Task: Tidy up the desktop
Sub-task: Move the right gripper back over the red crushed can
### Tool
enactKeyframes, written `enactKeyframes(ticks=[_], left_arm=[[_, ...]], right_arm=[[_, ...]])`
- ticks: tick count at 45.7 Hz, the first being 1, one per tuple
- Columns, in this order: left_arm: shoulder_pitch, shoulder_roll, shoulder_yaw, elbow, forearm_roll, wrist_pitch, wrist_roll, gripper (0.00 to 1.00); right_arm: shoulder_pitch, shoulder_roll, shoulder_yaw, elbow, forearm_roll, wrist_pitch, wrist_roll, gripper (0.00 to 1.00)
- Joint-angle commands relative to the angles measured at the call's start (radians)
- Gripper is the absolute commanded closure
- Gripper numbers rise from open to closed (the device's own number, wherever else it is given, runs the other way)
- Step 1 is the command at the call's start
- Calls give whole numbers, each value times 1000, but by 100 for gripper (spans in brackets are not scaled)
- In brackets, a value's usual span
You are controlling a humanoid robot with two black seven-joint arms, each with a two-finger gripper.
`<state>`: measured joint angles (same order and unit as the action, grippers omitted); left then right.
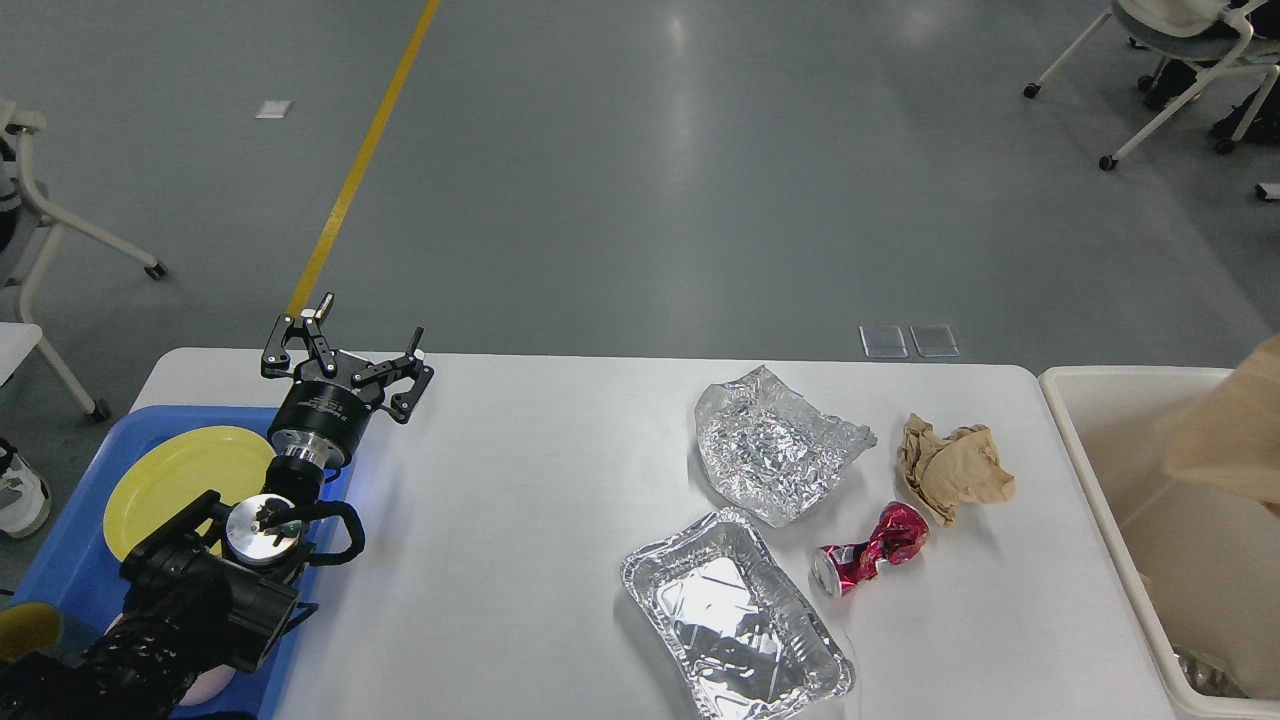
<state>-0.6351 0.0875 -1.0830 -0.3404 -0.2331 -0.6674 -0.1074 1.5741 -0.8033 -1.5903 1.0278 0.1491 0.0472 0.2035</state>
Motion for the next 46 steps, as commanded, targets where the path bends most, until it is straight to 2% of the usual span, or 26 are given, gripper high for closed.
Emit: enactKeyframes(ticks=[1, 5, 10, 18, 29, 30, 31, 33, 34, 46], left_arm=[[0, 0, 0, 0, 0, 0, 0, 0], [0, 0, 0, 0, 0, 0, 0, 0], [0, 1, 0, 0, 0, 0, 0, 0], [0, 1, 0, 0, 0, 0, 0, 0], [0, 0, 0, 0, 0, 0, 0, 0], [0, 0, 0, 0, 0, 0, 0, 0], [0, 0, 0, 0, 0, 0, 0, 0], [0, 0, 0, 0, 0, 0, 0, 0], [0, 0, 0, 0, 0, 0, 0, 0], [0, 0, 0, 0, 0, 0, 0, 0]], right_arm=[[-233, 4, 113, -103, 162, -200, -1, 100], [-351, 9, 188, -137, 211, -346, -1, 100], [-440, 50, 239, -144, 219, -450, -1, 100], [-531, 122, 245, -152, 224, -520, -1, 100], [-599, 173, 276, -221, 222, -549, 1, 98], [-599, 173, 277, -224, 222, -549, 1, 86], [-600, 173, 277, -224, 222, -549, 2, 63], [-599, 174, 279, -227, 221, -549, 7, 7], [-597, 174, 280, -226, 221, -550, 8, 0], [-603, 181, 285, -222, 221, -538, 8, 0]])
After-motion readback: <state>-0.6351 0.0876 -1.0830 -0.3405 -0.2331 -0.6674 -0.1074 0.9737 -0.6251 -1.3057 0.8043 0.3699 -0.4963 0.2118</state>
